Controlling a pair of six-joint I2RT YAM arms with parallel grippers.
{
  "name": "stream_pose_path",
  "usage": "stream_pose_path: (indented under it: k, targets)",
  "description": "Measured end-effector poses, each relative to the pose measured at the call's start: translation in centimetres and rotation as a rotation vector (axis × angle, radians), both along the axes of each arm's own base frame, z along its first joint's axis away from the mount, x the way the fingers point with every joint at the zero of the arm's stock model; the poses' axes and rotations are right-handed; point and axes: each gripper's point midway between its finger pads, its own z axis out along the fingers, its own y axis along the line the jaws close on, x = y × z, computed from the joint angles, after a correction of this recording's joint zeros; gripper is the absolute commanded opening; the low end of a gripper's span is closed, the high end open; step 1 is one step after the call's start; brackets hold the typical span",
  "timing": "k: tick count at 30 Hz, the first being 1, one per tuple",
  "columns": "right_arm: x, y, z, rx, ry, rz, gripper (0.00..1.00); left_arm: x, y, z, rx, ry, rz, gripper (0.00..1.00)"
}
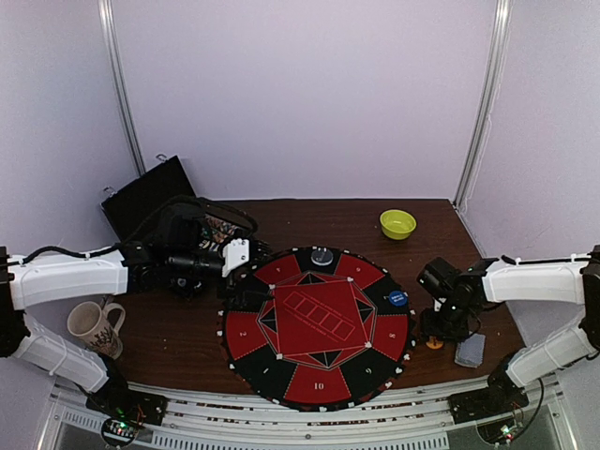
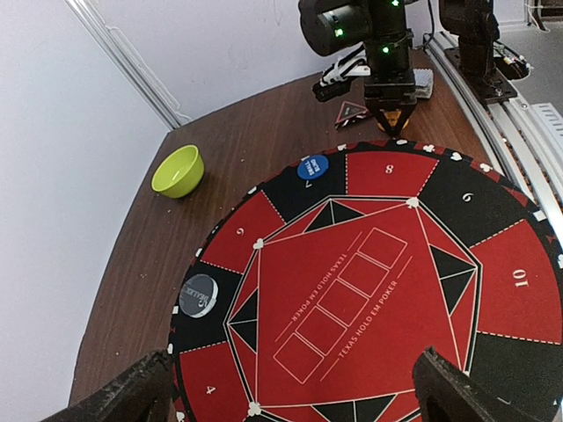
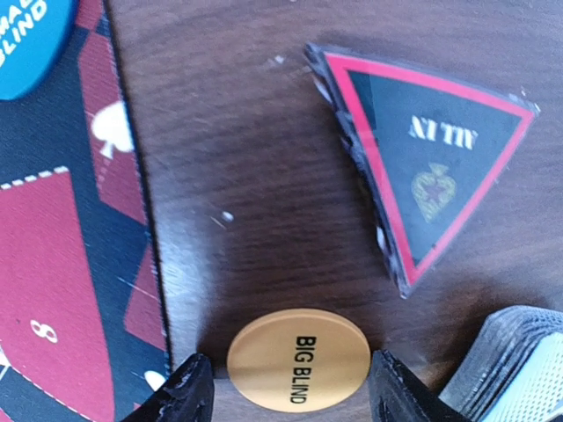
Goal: Distribute texas hold em gaming equipment
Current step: Pick up the big blind button from the center of the board.
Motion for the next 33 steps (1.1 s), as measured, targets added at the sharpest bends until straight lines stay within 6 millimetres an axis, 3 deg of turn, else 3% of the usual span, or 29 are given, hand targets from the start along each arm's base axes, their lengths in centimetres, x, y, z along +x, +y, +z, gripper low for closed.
stream_pose_path:
  k: [11, 33]
  targets:
    - [0.56, 0.42, 0.02, 0.012, -0.040, -0.007, 0.48, 0.01, 0.07, 0.06, 0.000, -0.003, 0.003, 0.98]
    - [0.38, 0.33, 0.18, 0.009, -0.034, -0.005, 0.46, 0.04, 0.11, 0.19, -0.002, -0.007, 0.006, 0.98]
